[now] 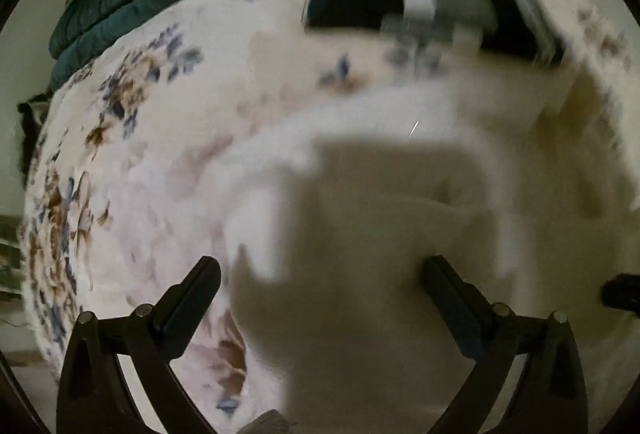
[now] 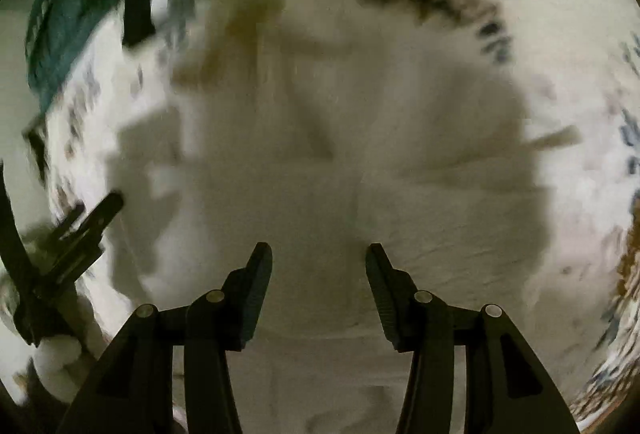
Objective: Fold small clothes
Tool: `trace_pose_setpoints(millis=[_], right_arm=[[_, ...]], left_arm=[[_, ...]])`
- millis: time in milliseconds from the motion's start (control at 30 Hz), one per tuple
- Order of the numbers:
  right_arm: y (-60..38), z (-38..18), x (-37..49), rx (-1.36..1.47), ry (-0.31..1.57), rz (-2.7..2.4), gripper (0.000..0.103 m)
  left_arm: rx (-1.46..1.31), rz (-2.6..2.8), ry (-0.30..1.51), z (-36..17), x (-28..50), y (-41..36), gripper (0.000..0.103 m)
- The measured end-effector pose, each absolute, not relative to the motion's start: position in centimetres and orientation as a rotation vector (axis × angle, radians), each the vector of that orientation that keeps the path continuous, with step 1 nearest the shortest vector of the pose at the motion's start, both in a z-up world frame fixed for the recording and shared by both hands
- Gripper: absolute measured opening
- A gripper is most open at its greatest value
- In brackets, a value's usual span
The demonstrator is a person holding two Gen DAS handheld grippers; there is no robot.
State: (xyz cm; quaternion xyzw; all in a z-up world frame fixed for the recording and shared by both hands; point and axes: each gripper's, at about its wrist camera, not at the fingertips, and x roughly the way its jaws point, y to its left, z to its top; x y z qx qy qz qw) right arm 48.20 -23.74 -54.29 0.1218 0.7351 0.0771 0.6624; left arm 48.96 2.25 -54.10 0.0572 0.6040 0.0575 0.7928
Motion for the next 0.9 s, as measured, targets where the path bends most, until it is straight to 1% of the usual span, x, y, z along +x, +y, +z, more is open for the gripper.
trace_pose_setpoints(millis=[33,133,233,333,433,500,600,700,800,900], right_arm=[[-23.7,-55.1,47.7,0.257,1.678,0.151,0.051],[-25.7,-56.5,46.3,0.226,1.685,0.045,0.049],[-28.1,-56.6,45.2,0.328,1.688,0.02,0.049],[-29.1,-54.6,44.7,0.367,1.666,0.004,0.052],[-30.8,-51.2,44.0,0.414,1.63,-0.01,0.059],[-32.5,-49.1,43.3,0.448,1.619,-0.006,0.059],[-35.9,-46.4,42.1,0.461,1.62,0.0,0.059],[-40.3,-45.0,40.5,0.459,1.648,0.012,0.059],[-44.8,-45.3,38.9,0.436,1.676,0.031,0.059],[-48.9,-46.5,38.4,0.38,1.709,0.042,0.059]], left_arm=[[0.095,0.139,1.315,-55.0,48.7,3.2,0.103],[-0.045,0.143,1.332,-55.3,48.9,5.4,0.103],[-0.068,0.148,1.31,-54.0,48.9,5.5,0.103],[-0.035,0.148,1.253,-51.8,48.3,4.5,0.103],[-0.02,0.135,1.204,-48.8,46.6,3.1,0.103],[-0.019,0.126,1.189,-47.3,45.1,2.1,0.103],[0.024,0.093,1.185,-45.2,41.2,-0.8,0.103],[0.095,0.061,1.216,-45.0,37.6,-5.0,0.103],[0.15,0.025,1.284,-45.7,32.3,-10.0,0.103],[0.155,-0.027,1.388,-47.4,26.3,-16.4,0.103]])
